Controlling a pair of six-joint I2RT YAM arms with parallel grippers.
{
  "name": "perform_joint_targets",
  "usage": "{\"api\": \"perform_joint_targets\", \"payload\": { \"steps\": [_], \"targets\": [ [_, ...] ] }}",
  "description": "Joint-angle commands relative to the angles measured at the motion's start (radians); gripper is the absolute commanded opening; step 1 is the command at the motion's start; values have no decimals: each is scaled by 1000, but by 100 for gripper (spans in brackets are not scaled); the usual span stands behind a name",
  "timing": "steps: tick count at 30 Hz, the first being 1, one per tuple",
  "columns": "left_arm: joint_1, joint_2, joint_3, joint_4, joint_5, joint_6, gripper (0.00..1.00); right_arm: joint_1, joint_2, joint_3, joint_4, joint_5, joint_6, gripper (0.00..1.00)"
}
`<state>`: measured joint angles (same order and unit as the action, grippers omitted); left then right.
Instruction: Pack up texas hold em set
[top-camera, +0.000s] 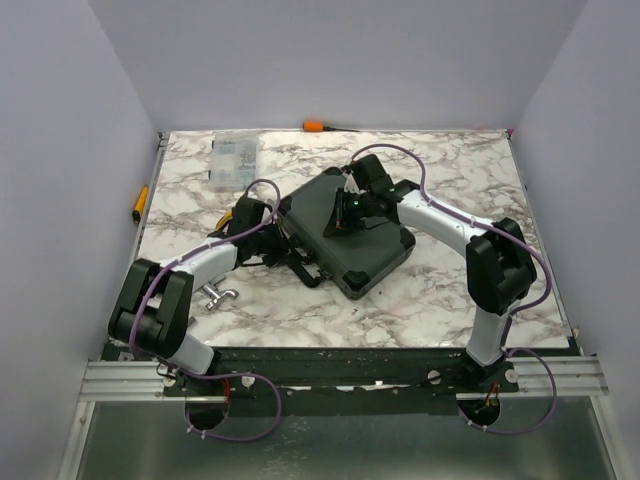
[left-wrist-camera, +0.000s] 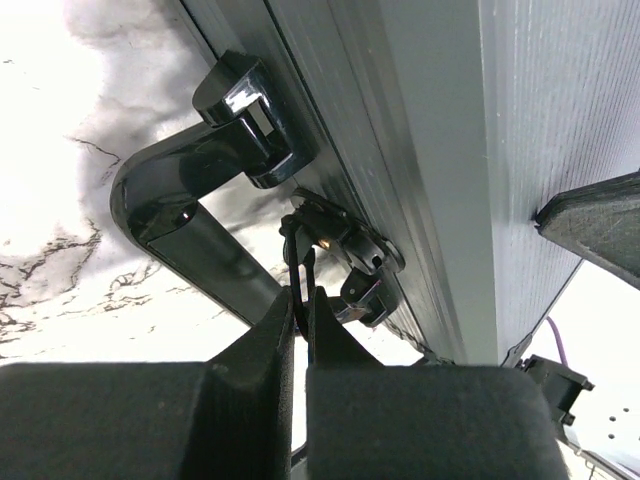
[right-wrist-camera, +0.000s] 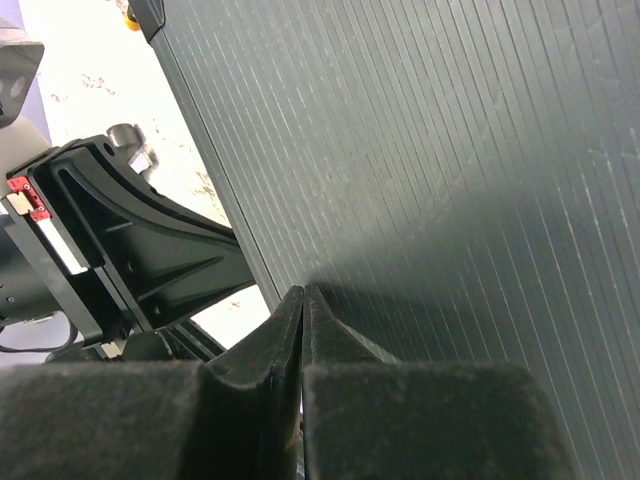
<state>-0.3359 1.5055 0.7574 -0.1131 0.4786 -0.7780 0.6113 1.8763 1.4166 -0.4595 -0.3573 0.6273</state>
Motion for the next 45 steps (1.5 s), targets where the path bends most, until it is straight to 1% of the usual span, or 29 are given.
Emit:
{"api": "perform_joint_targets", "payload": {
  "steps": [1, 4, 12, 21, 32, 33, 35, 36, 39, 42, 45],
  "targets": [
    [-8, -32, 114, 55, 120, -44, 0, 27, 126, -99, -231, 113, -70, 5],
    [-17, -23, 151, 53, 130, -75, 0, 28, 126, -105, -228, 113, -72, 5],
    [-62, 30, 244, 49, 129, -96, 0, 28, 130, -104, -228, 116, -85, 5],
    [-104, 75, 309, 48, 115, -101, 0, 28, 129, -112, -226, 121, -99, 5],
    [-127, 78, 361, 55, 108, -180, 0, 28, 129, -126, -216, 118, -102, 5],
    [-128, 78, 365, 59, 104, -190, 2, 28, 126, -128, -215, 117, -103, 5],
    [-133, 78, 376, 64, 96, -208, 9, 28, 127, -128, -215, 119, -104, 4],
    [-136, 75, 382, 64, 89, -215, 15, 28, 125, -129, -215, 119, -104, 4],
    [-144, 71, 392, 64, 63, -230, 23, 28, 124, -131, -215, 121, -105, 4],
    [-150, 70, 397, 66, 44, -242, 26, 28, 121, -133, -216, 124, -107, 4],
    [-156, 72, 398, 66, 30, -242, 26, 28, 121, -134, -215, 123, -106, 4]
  ]
}}
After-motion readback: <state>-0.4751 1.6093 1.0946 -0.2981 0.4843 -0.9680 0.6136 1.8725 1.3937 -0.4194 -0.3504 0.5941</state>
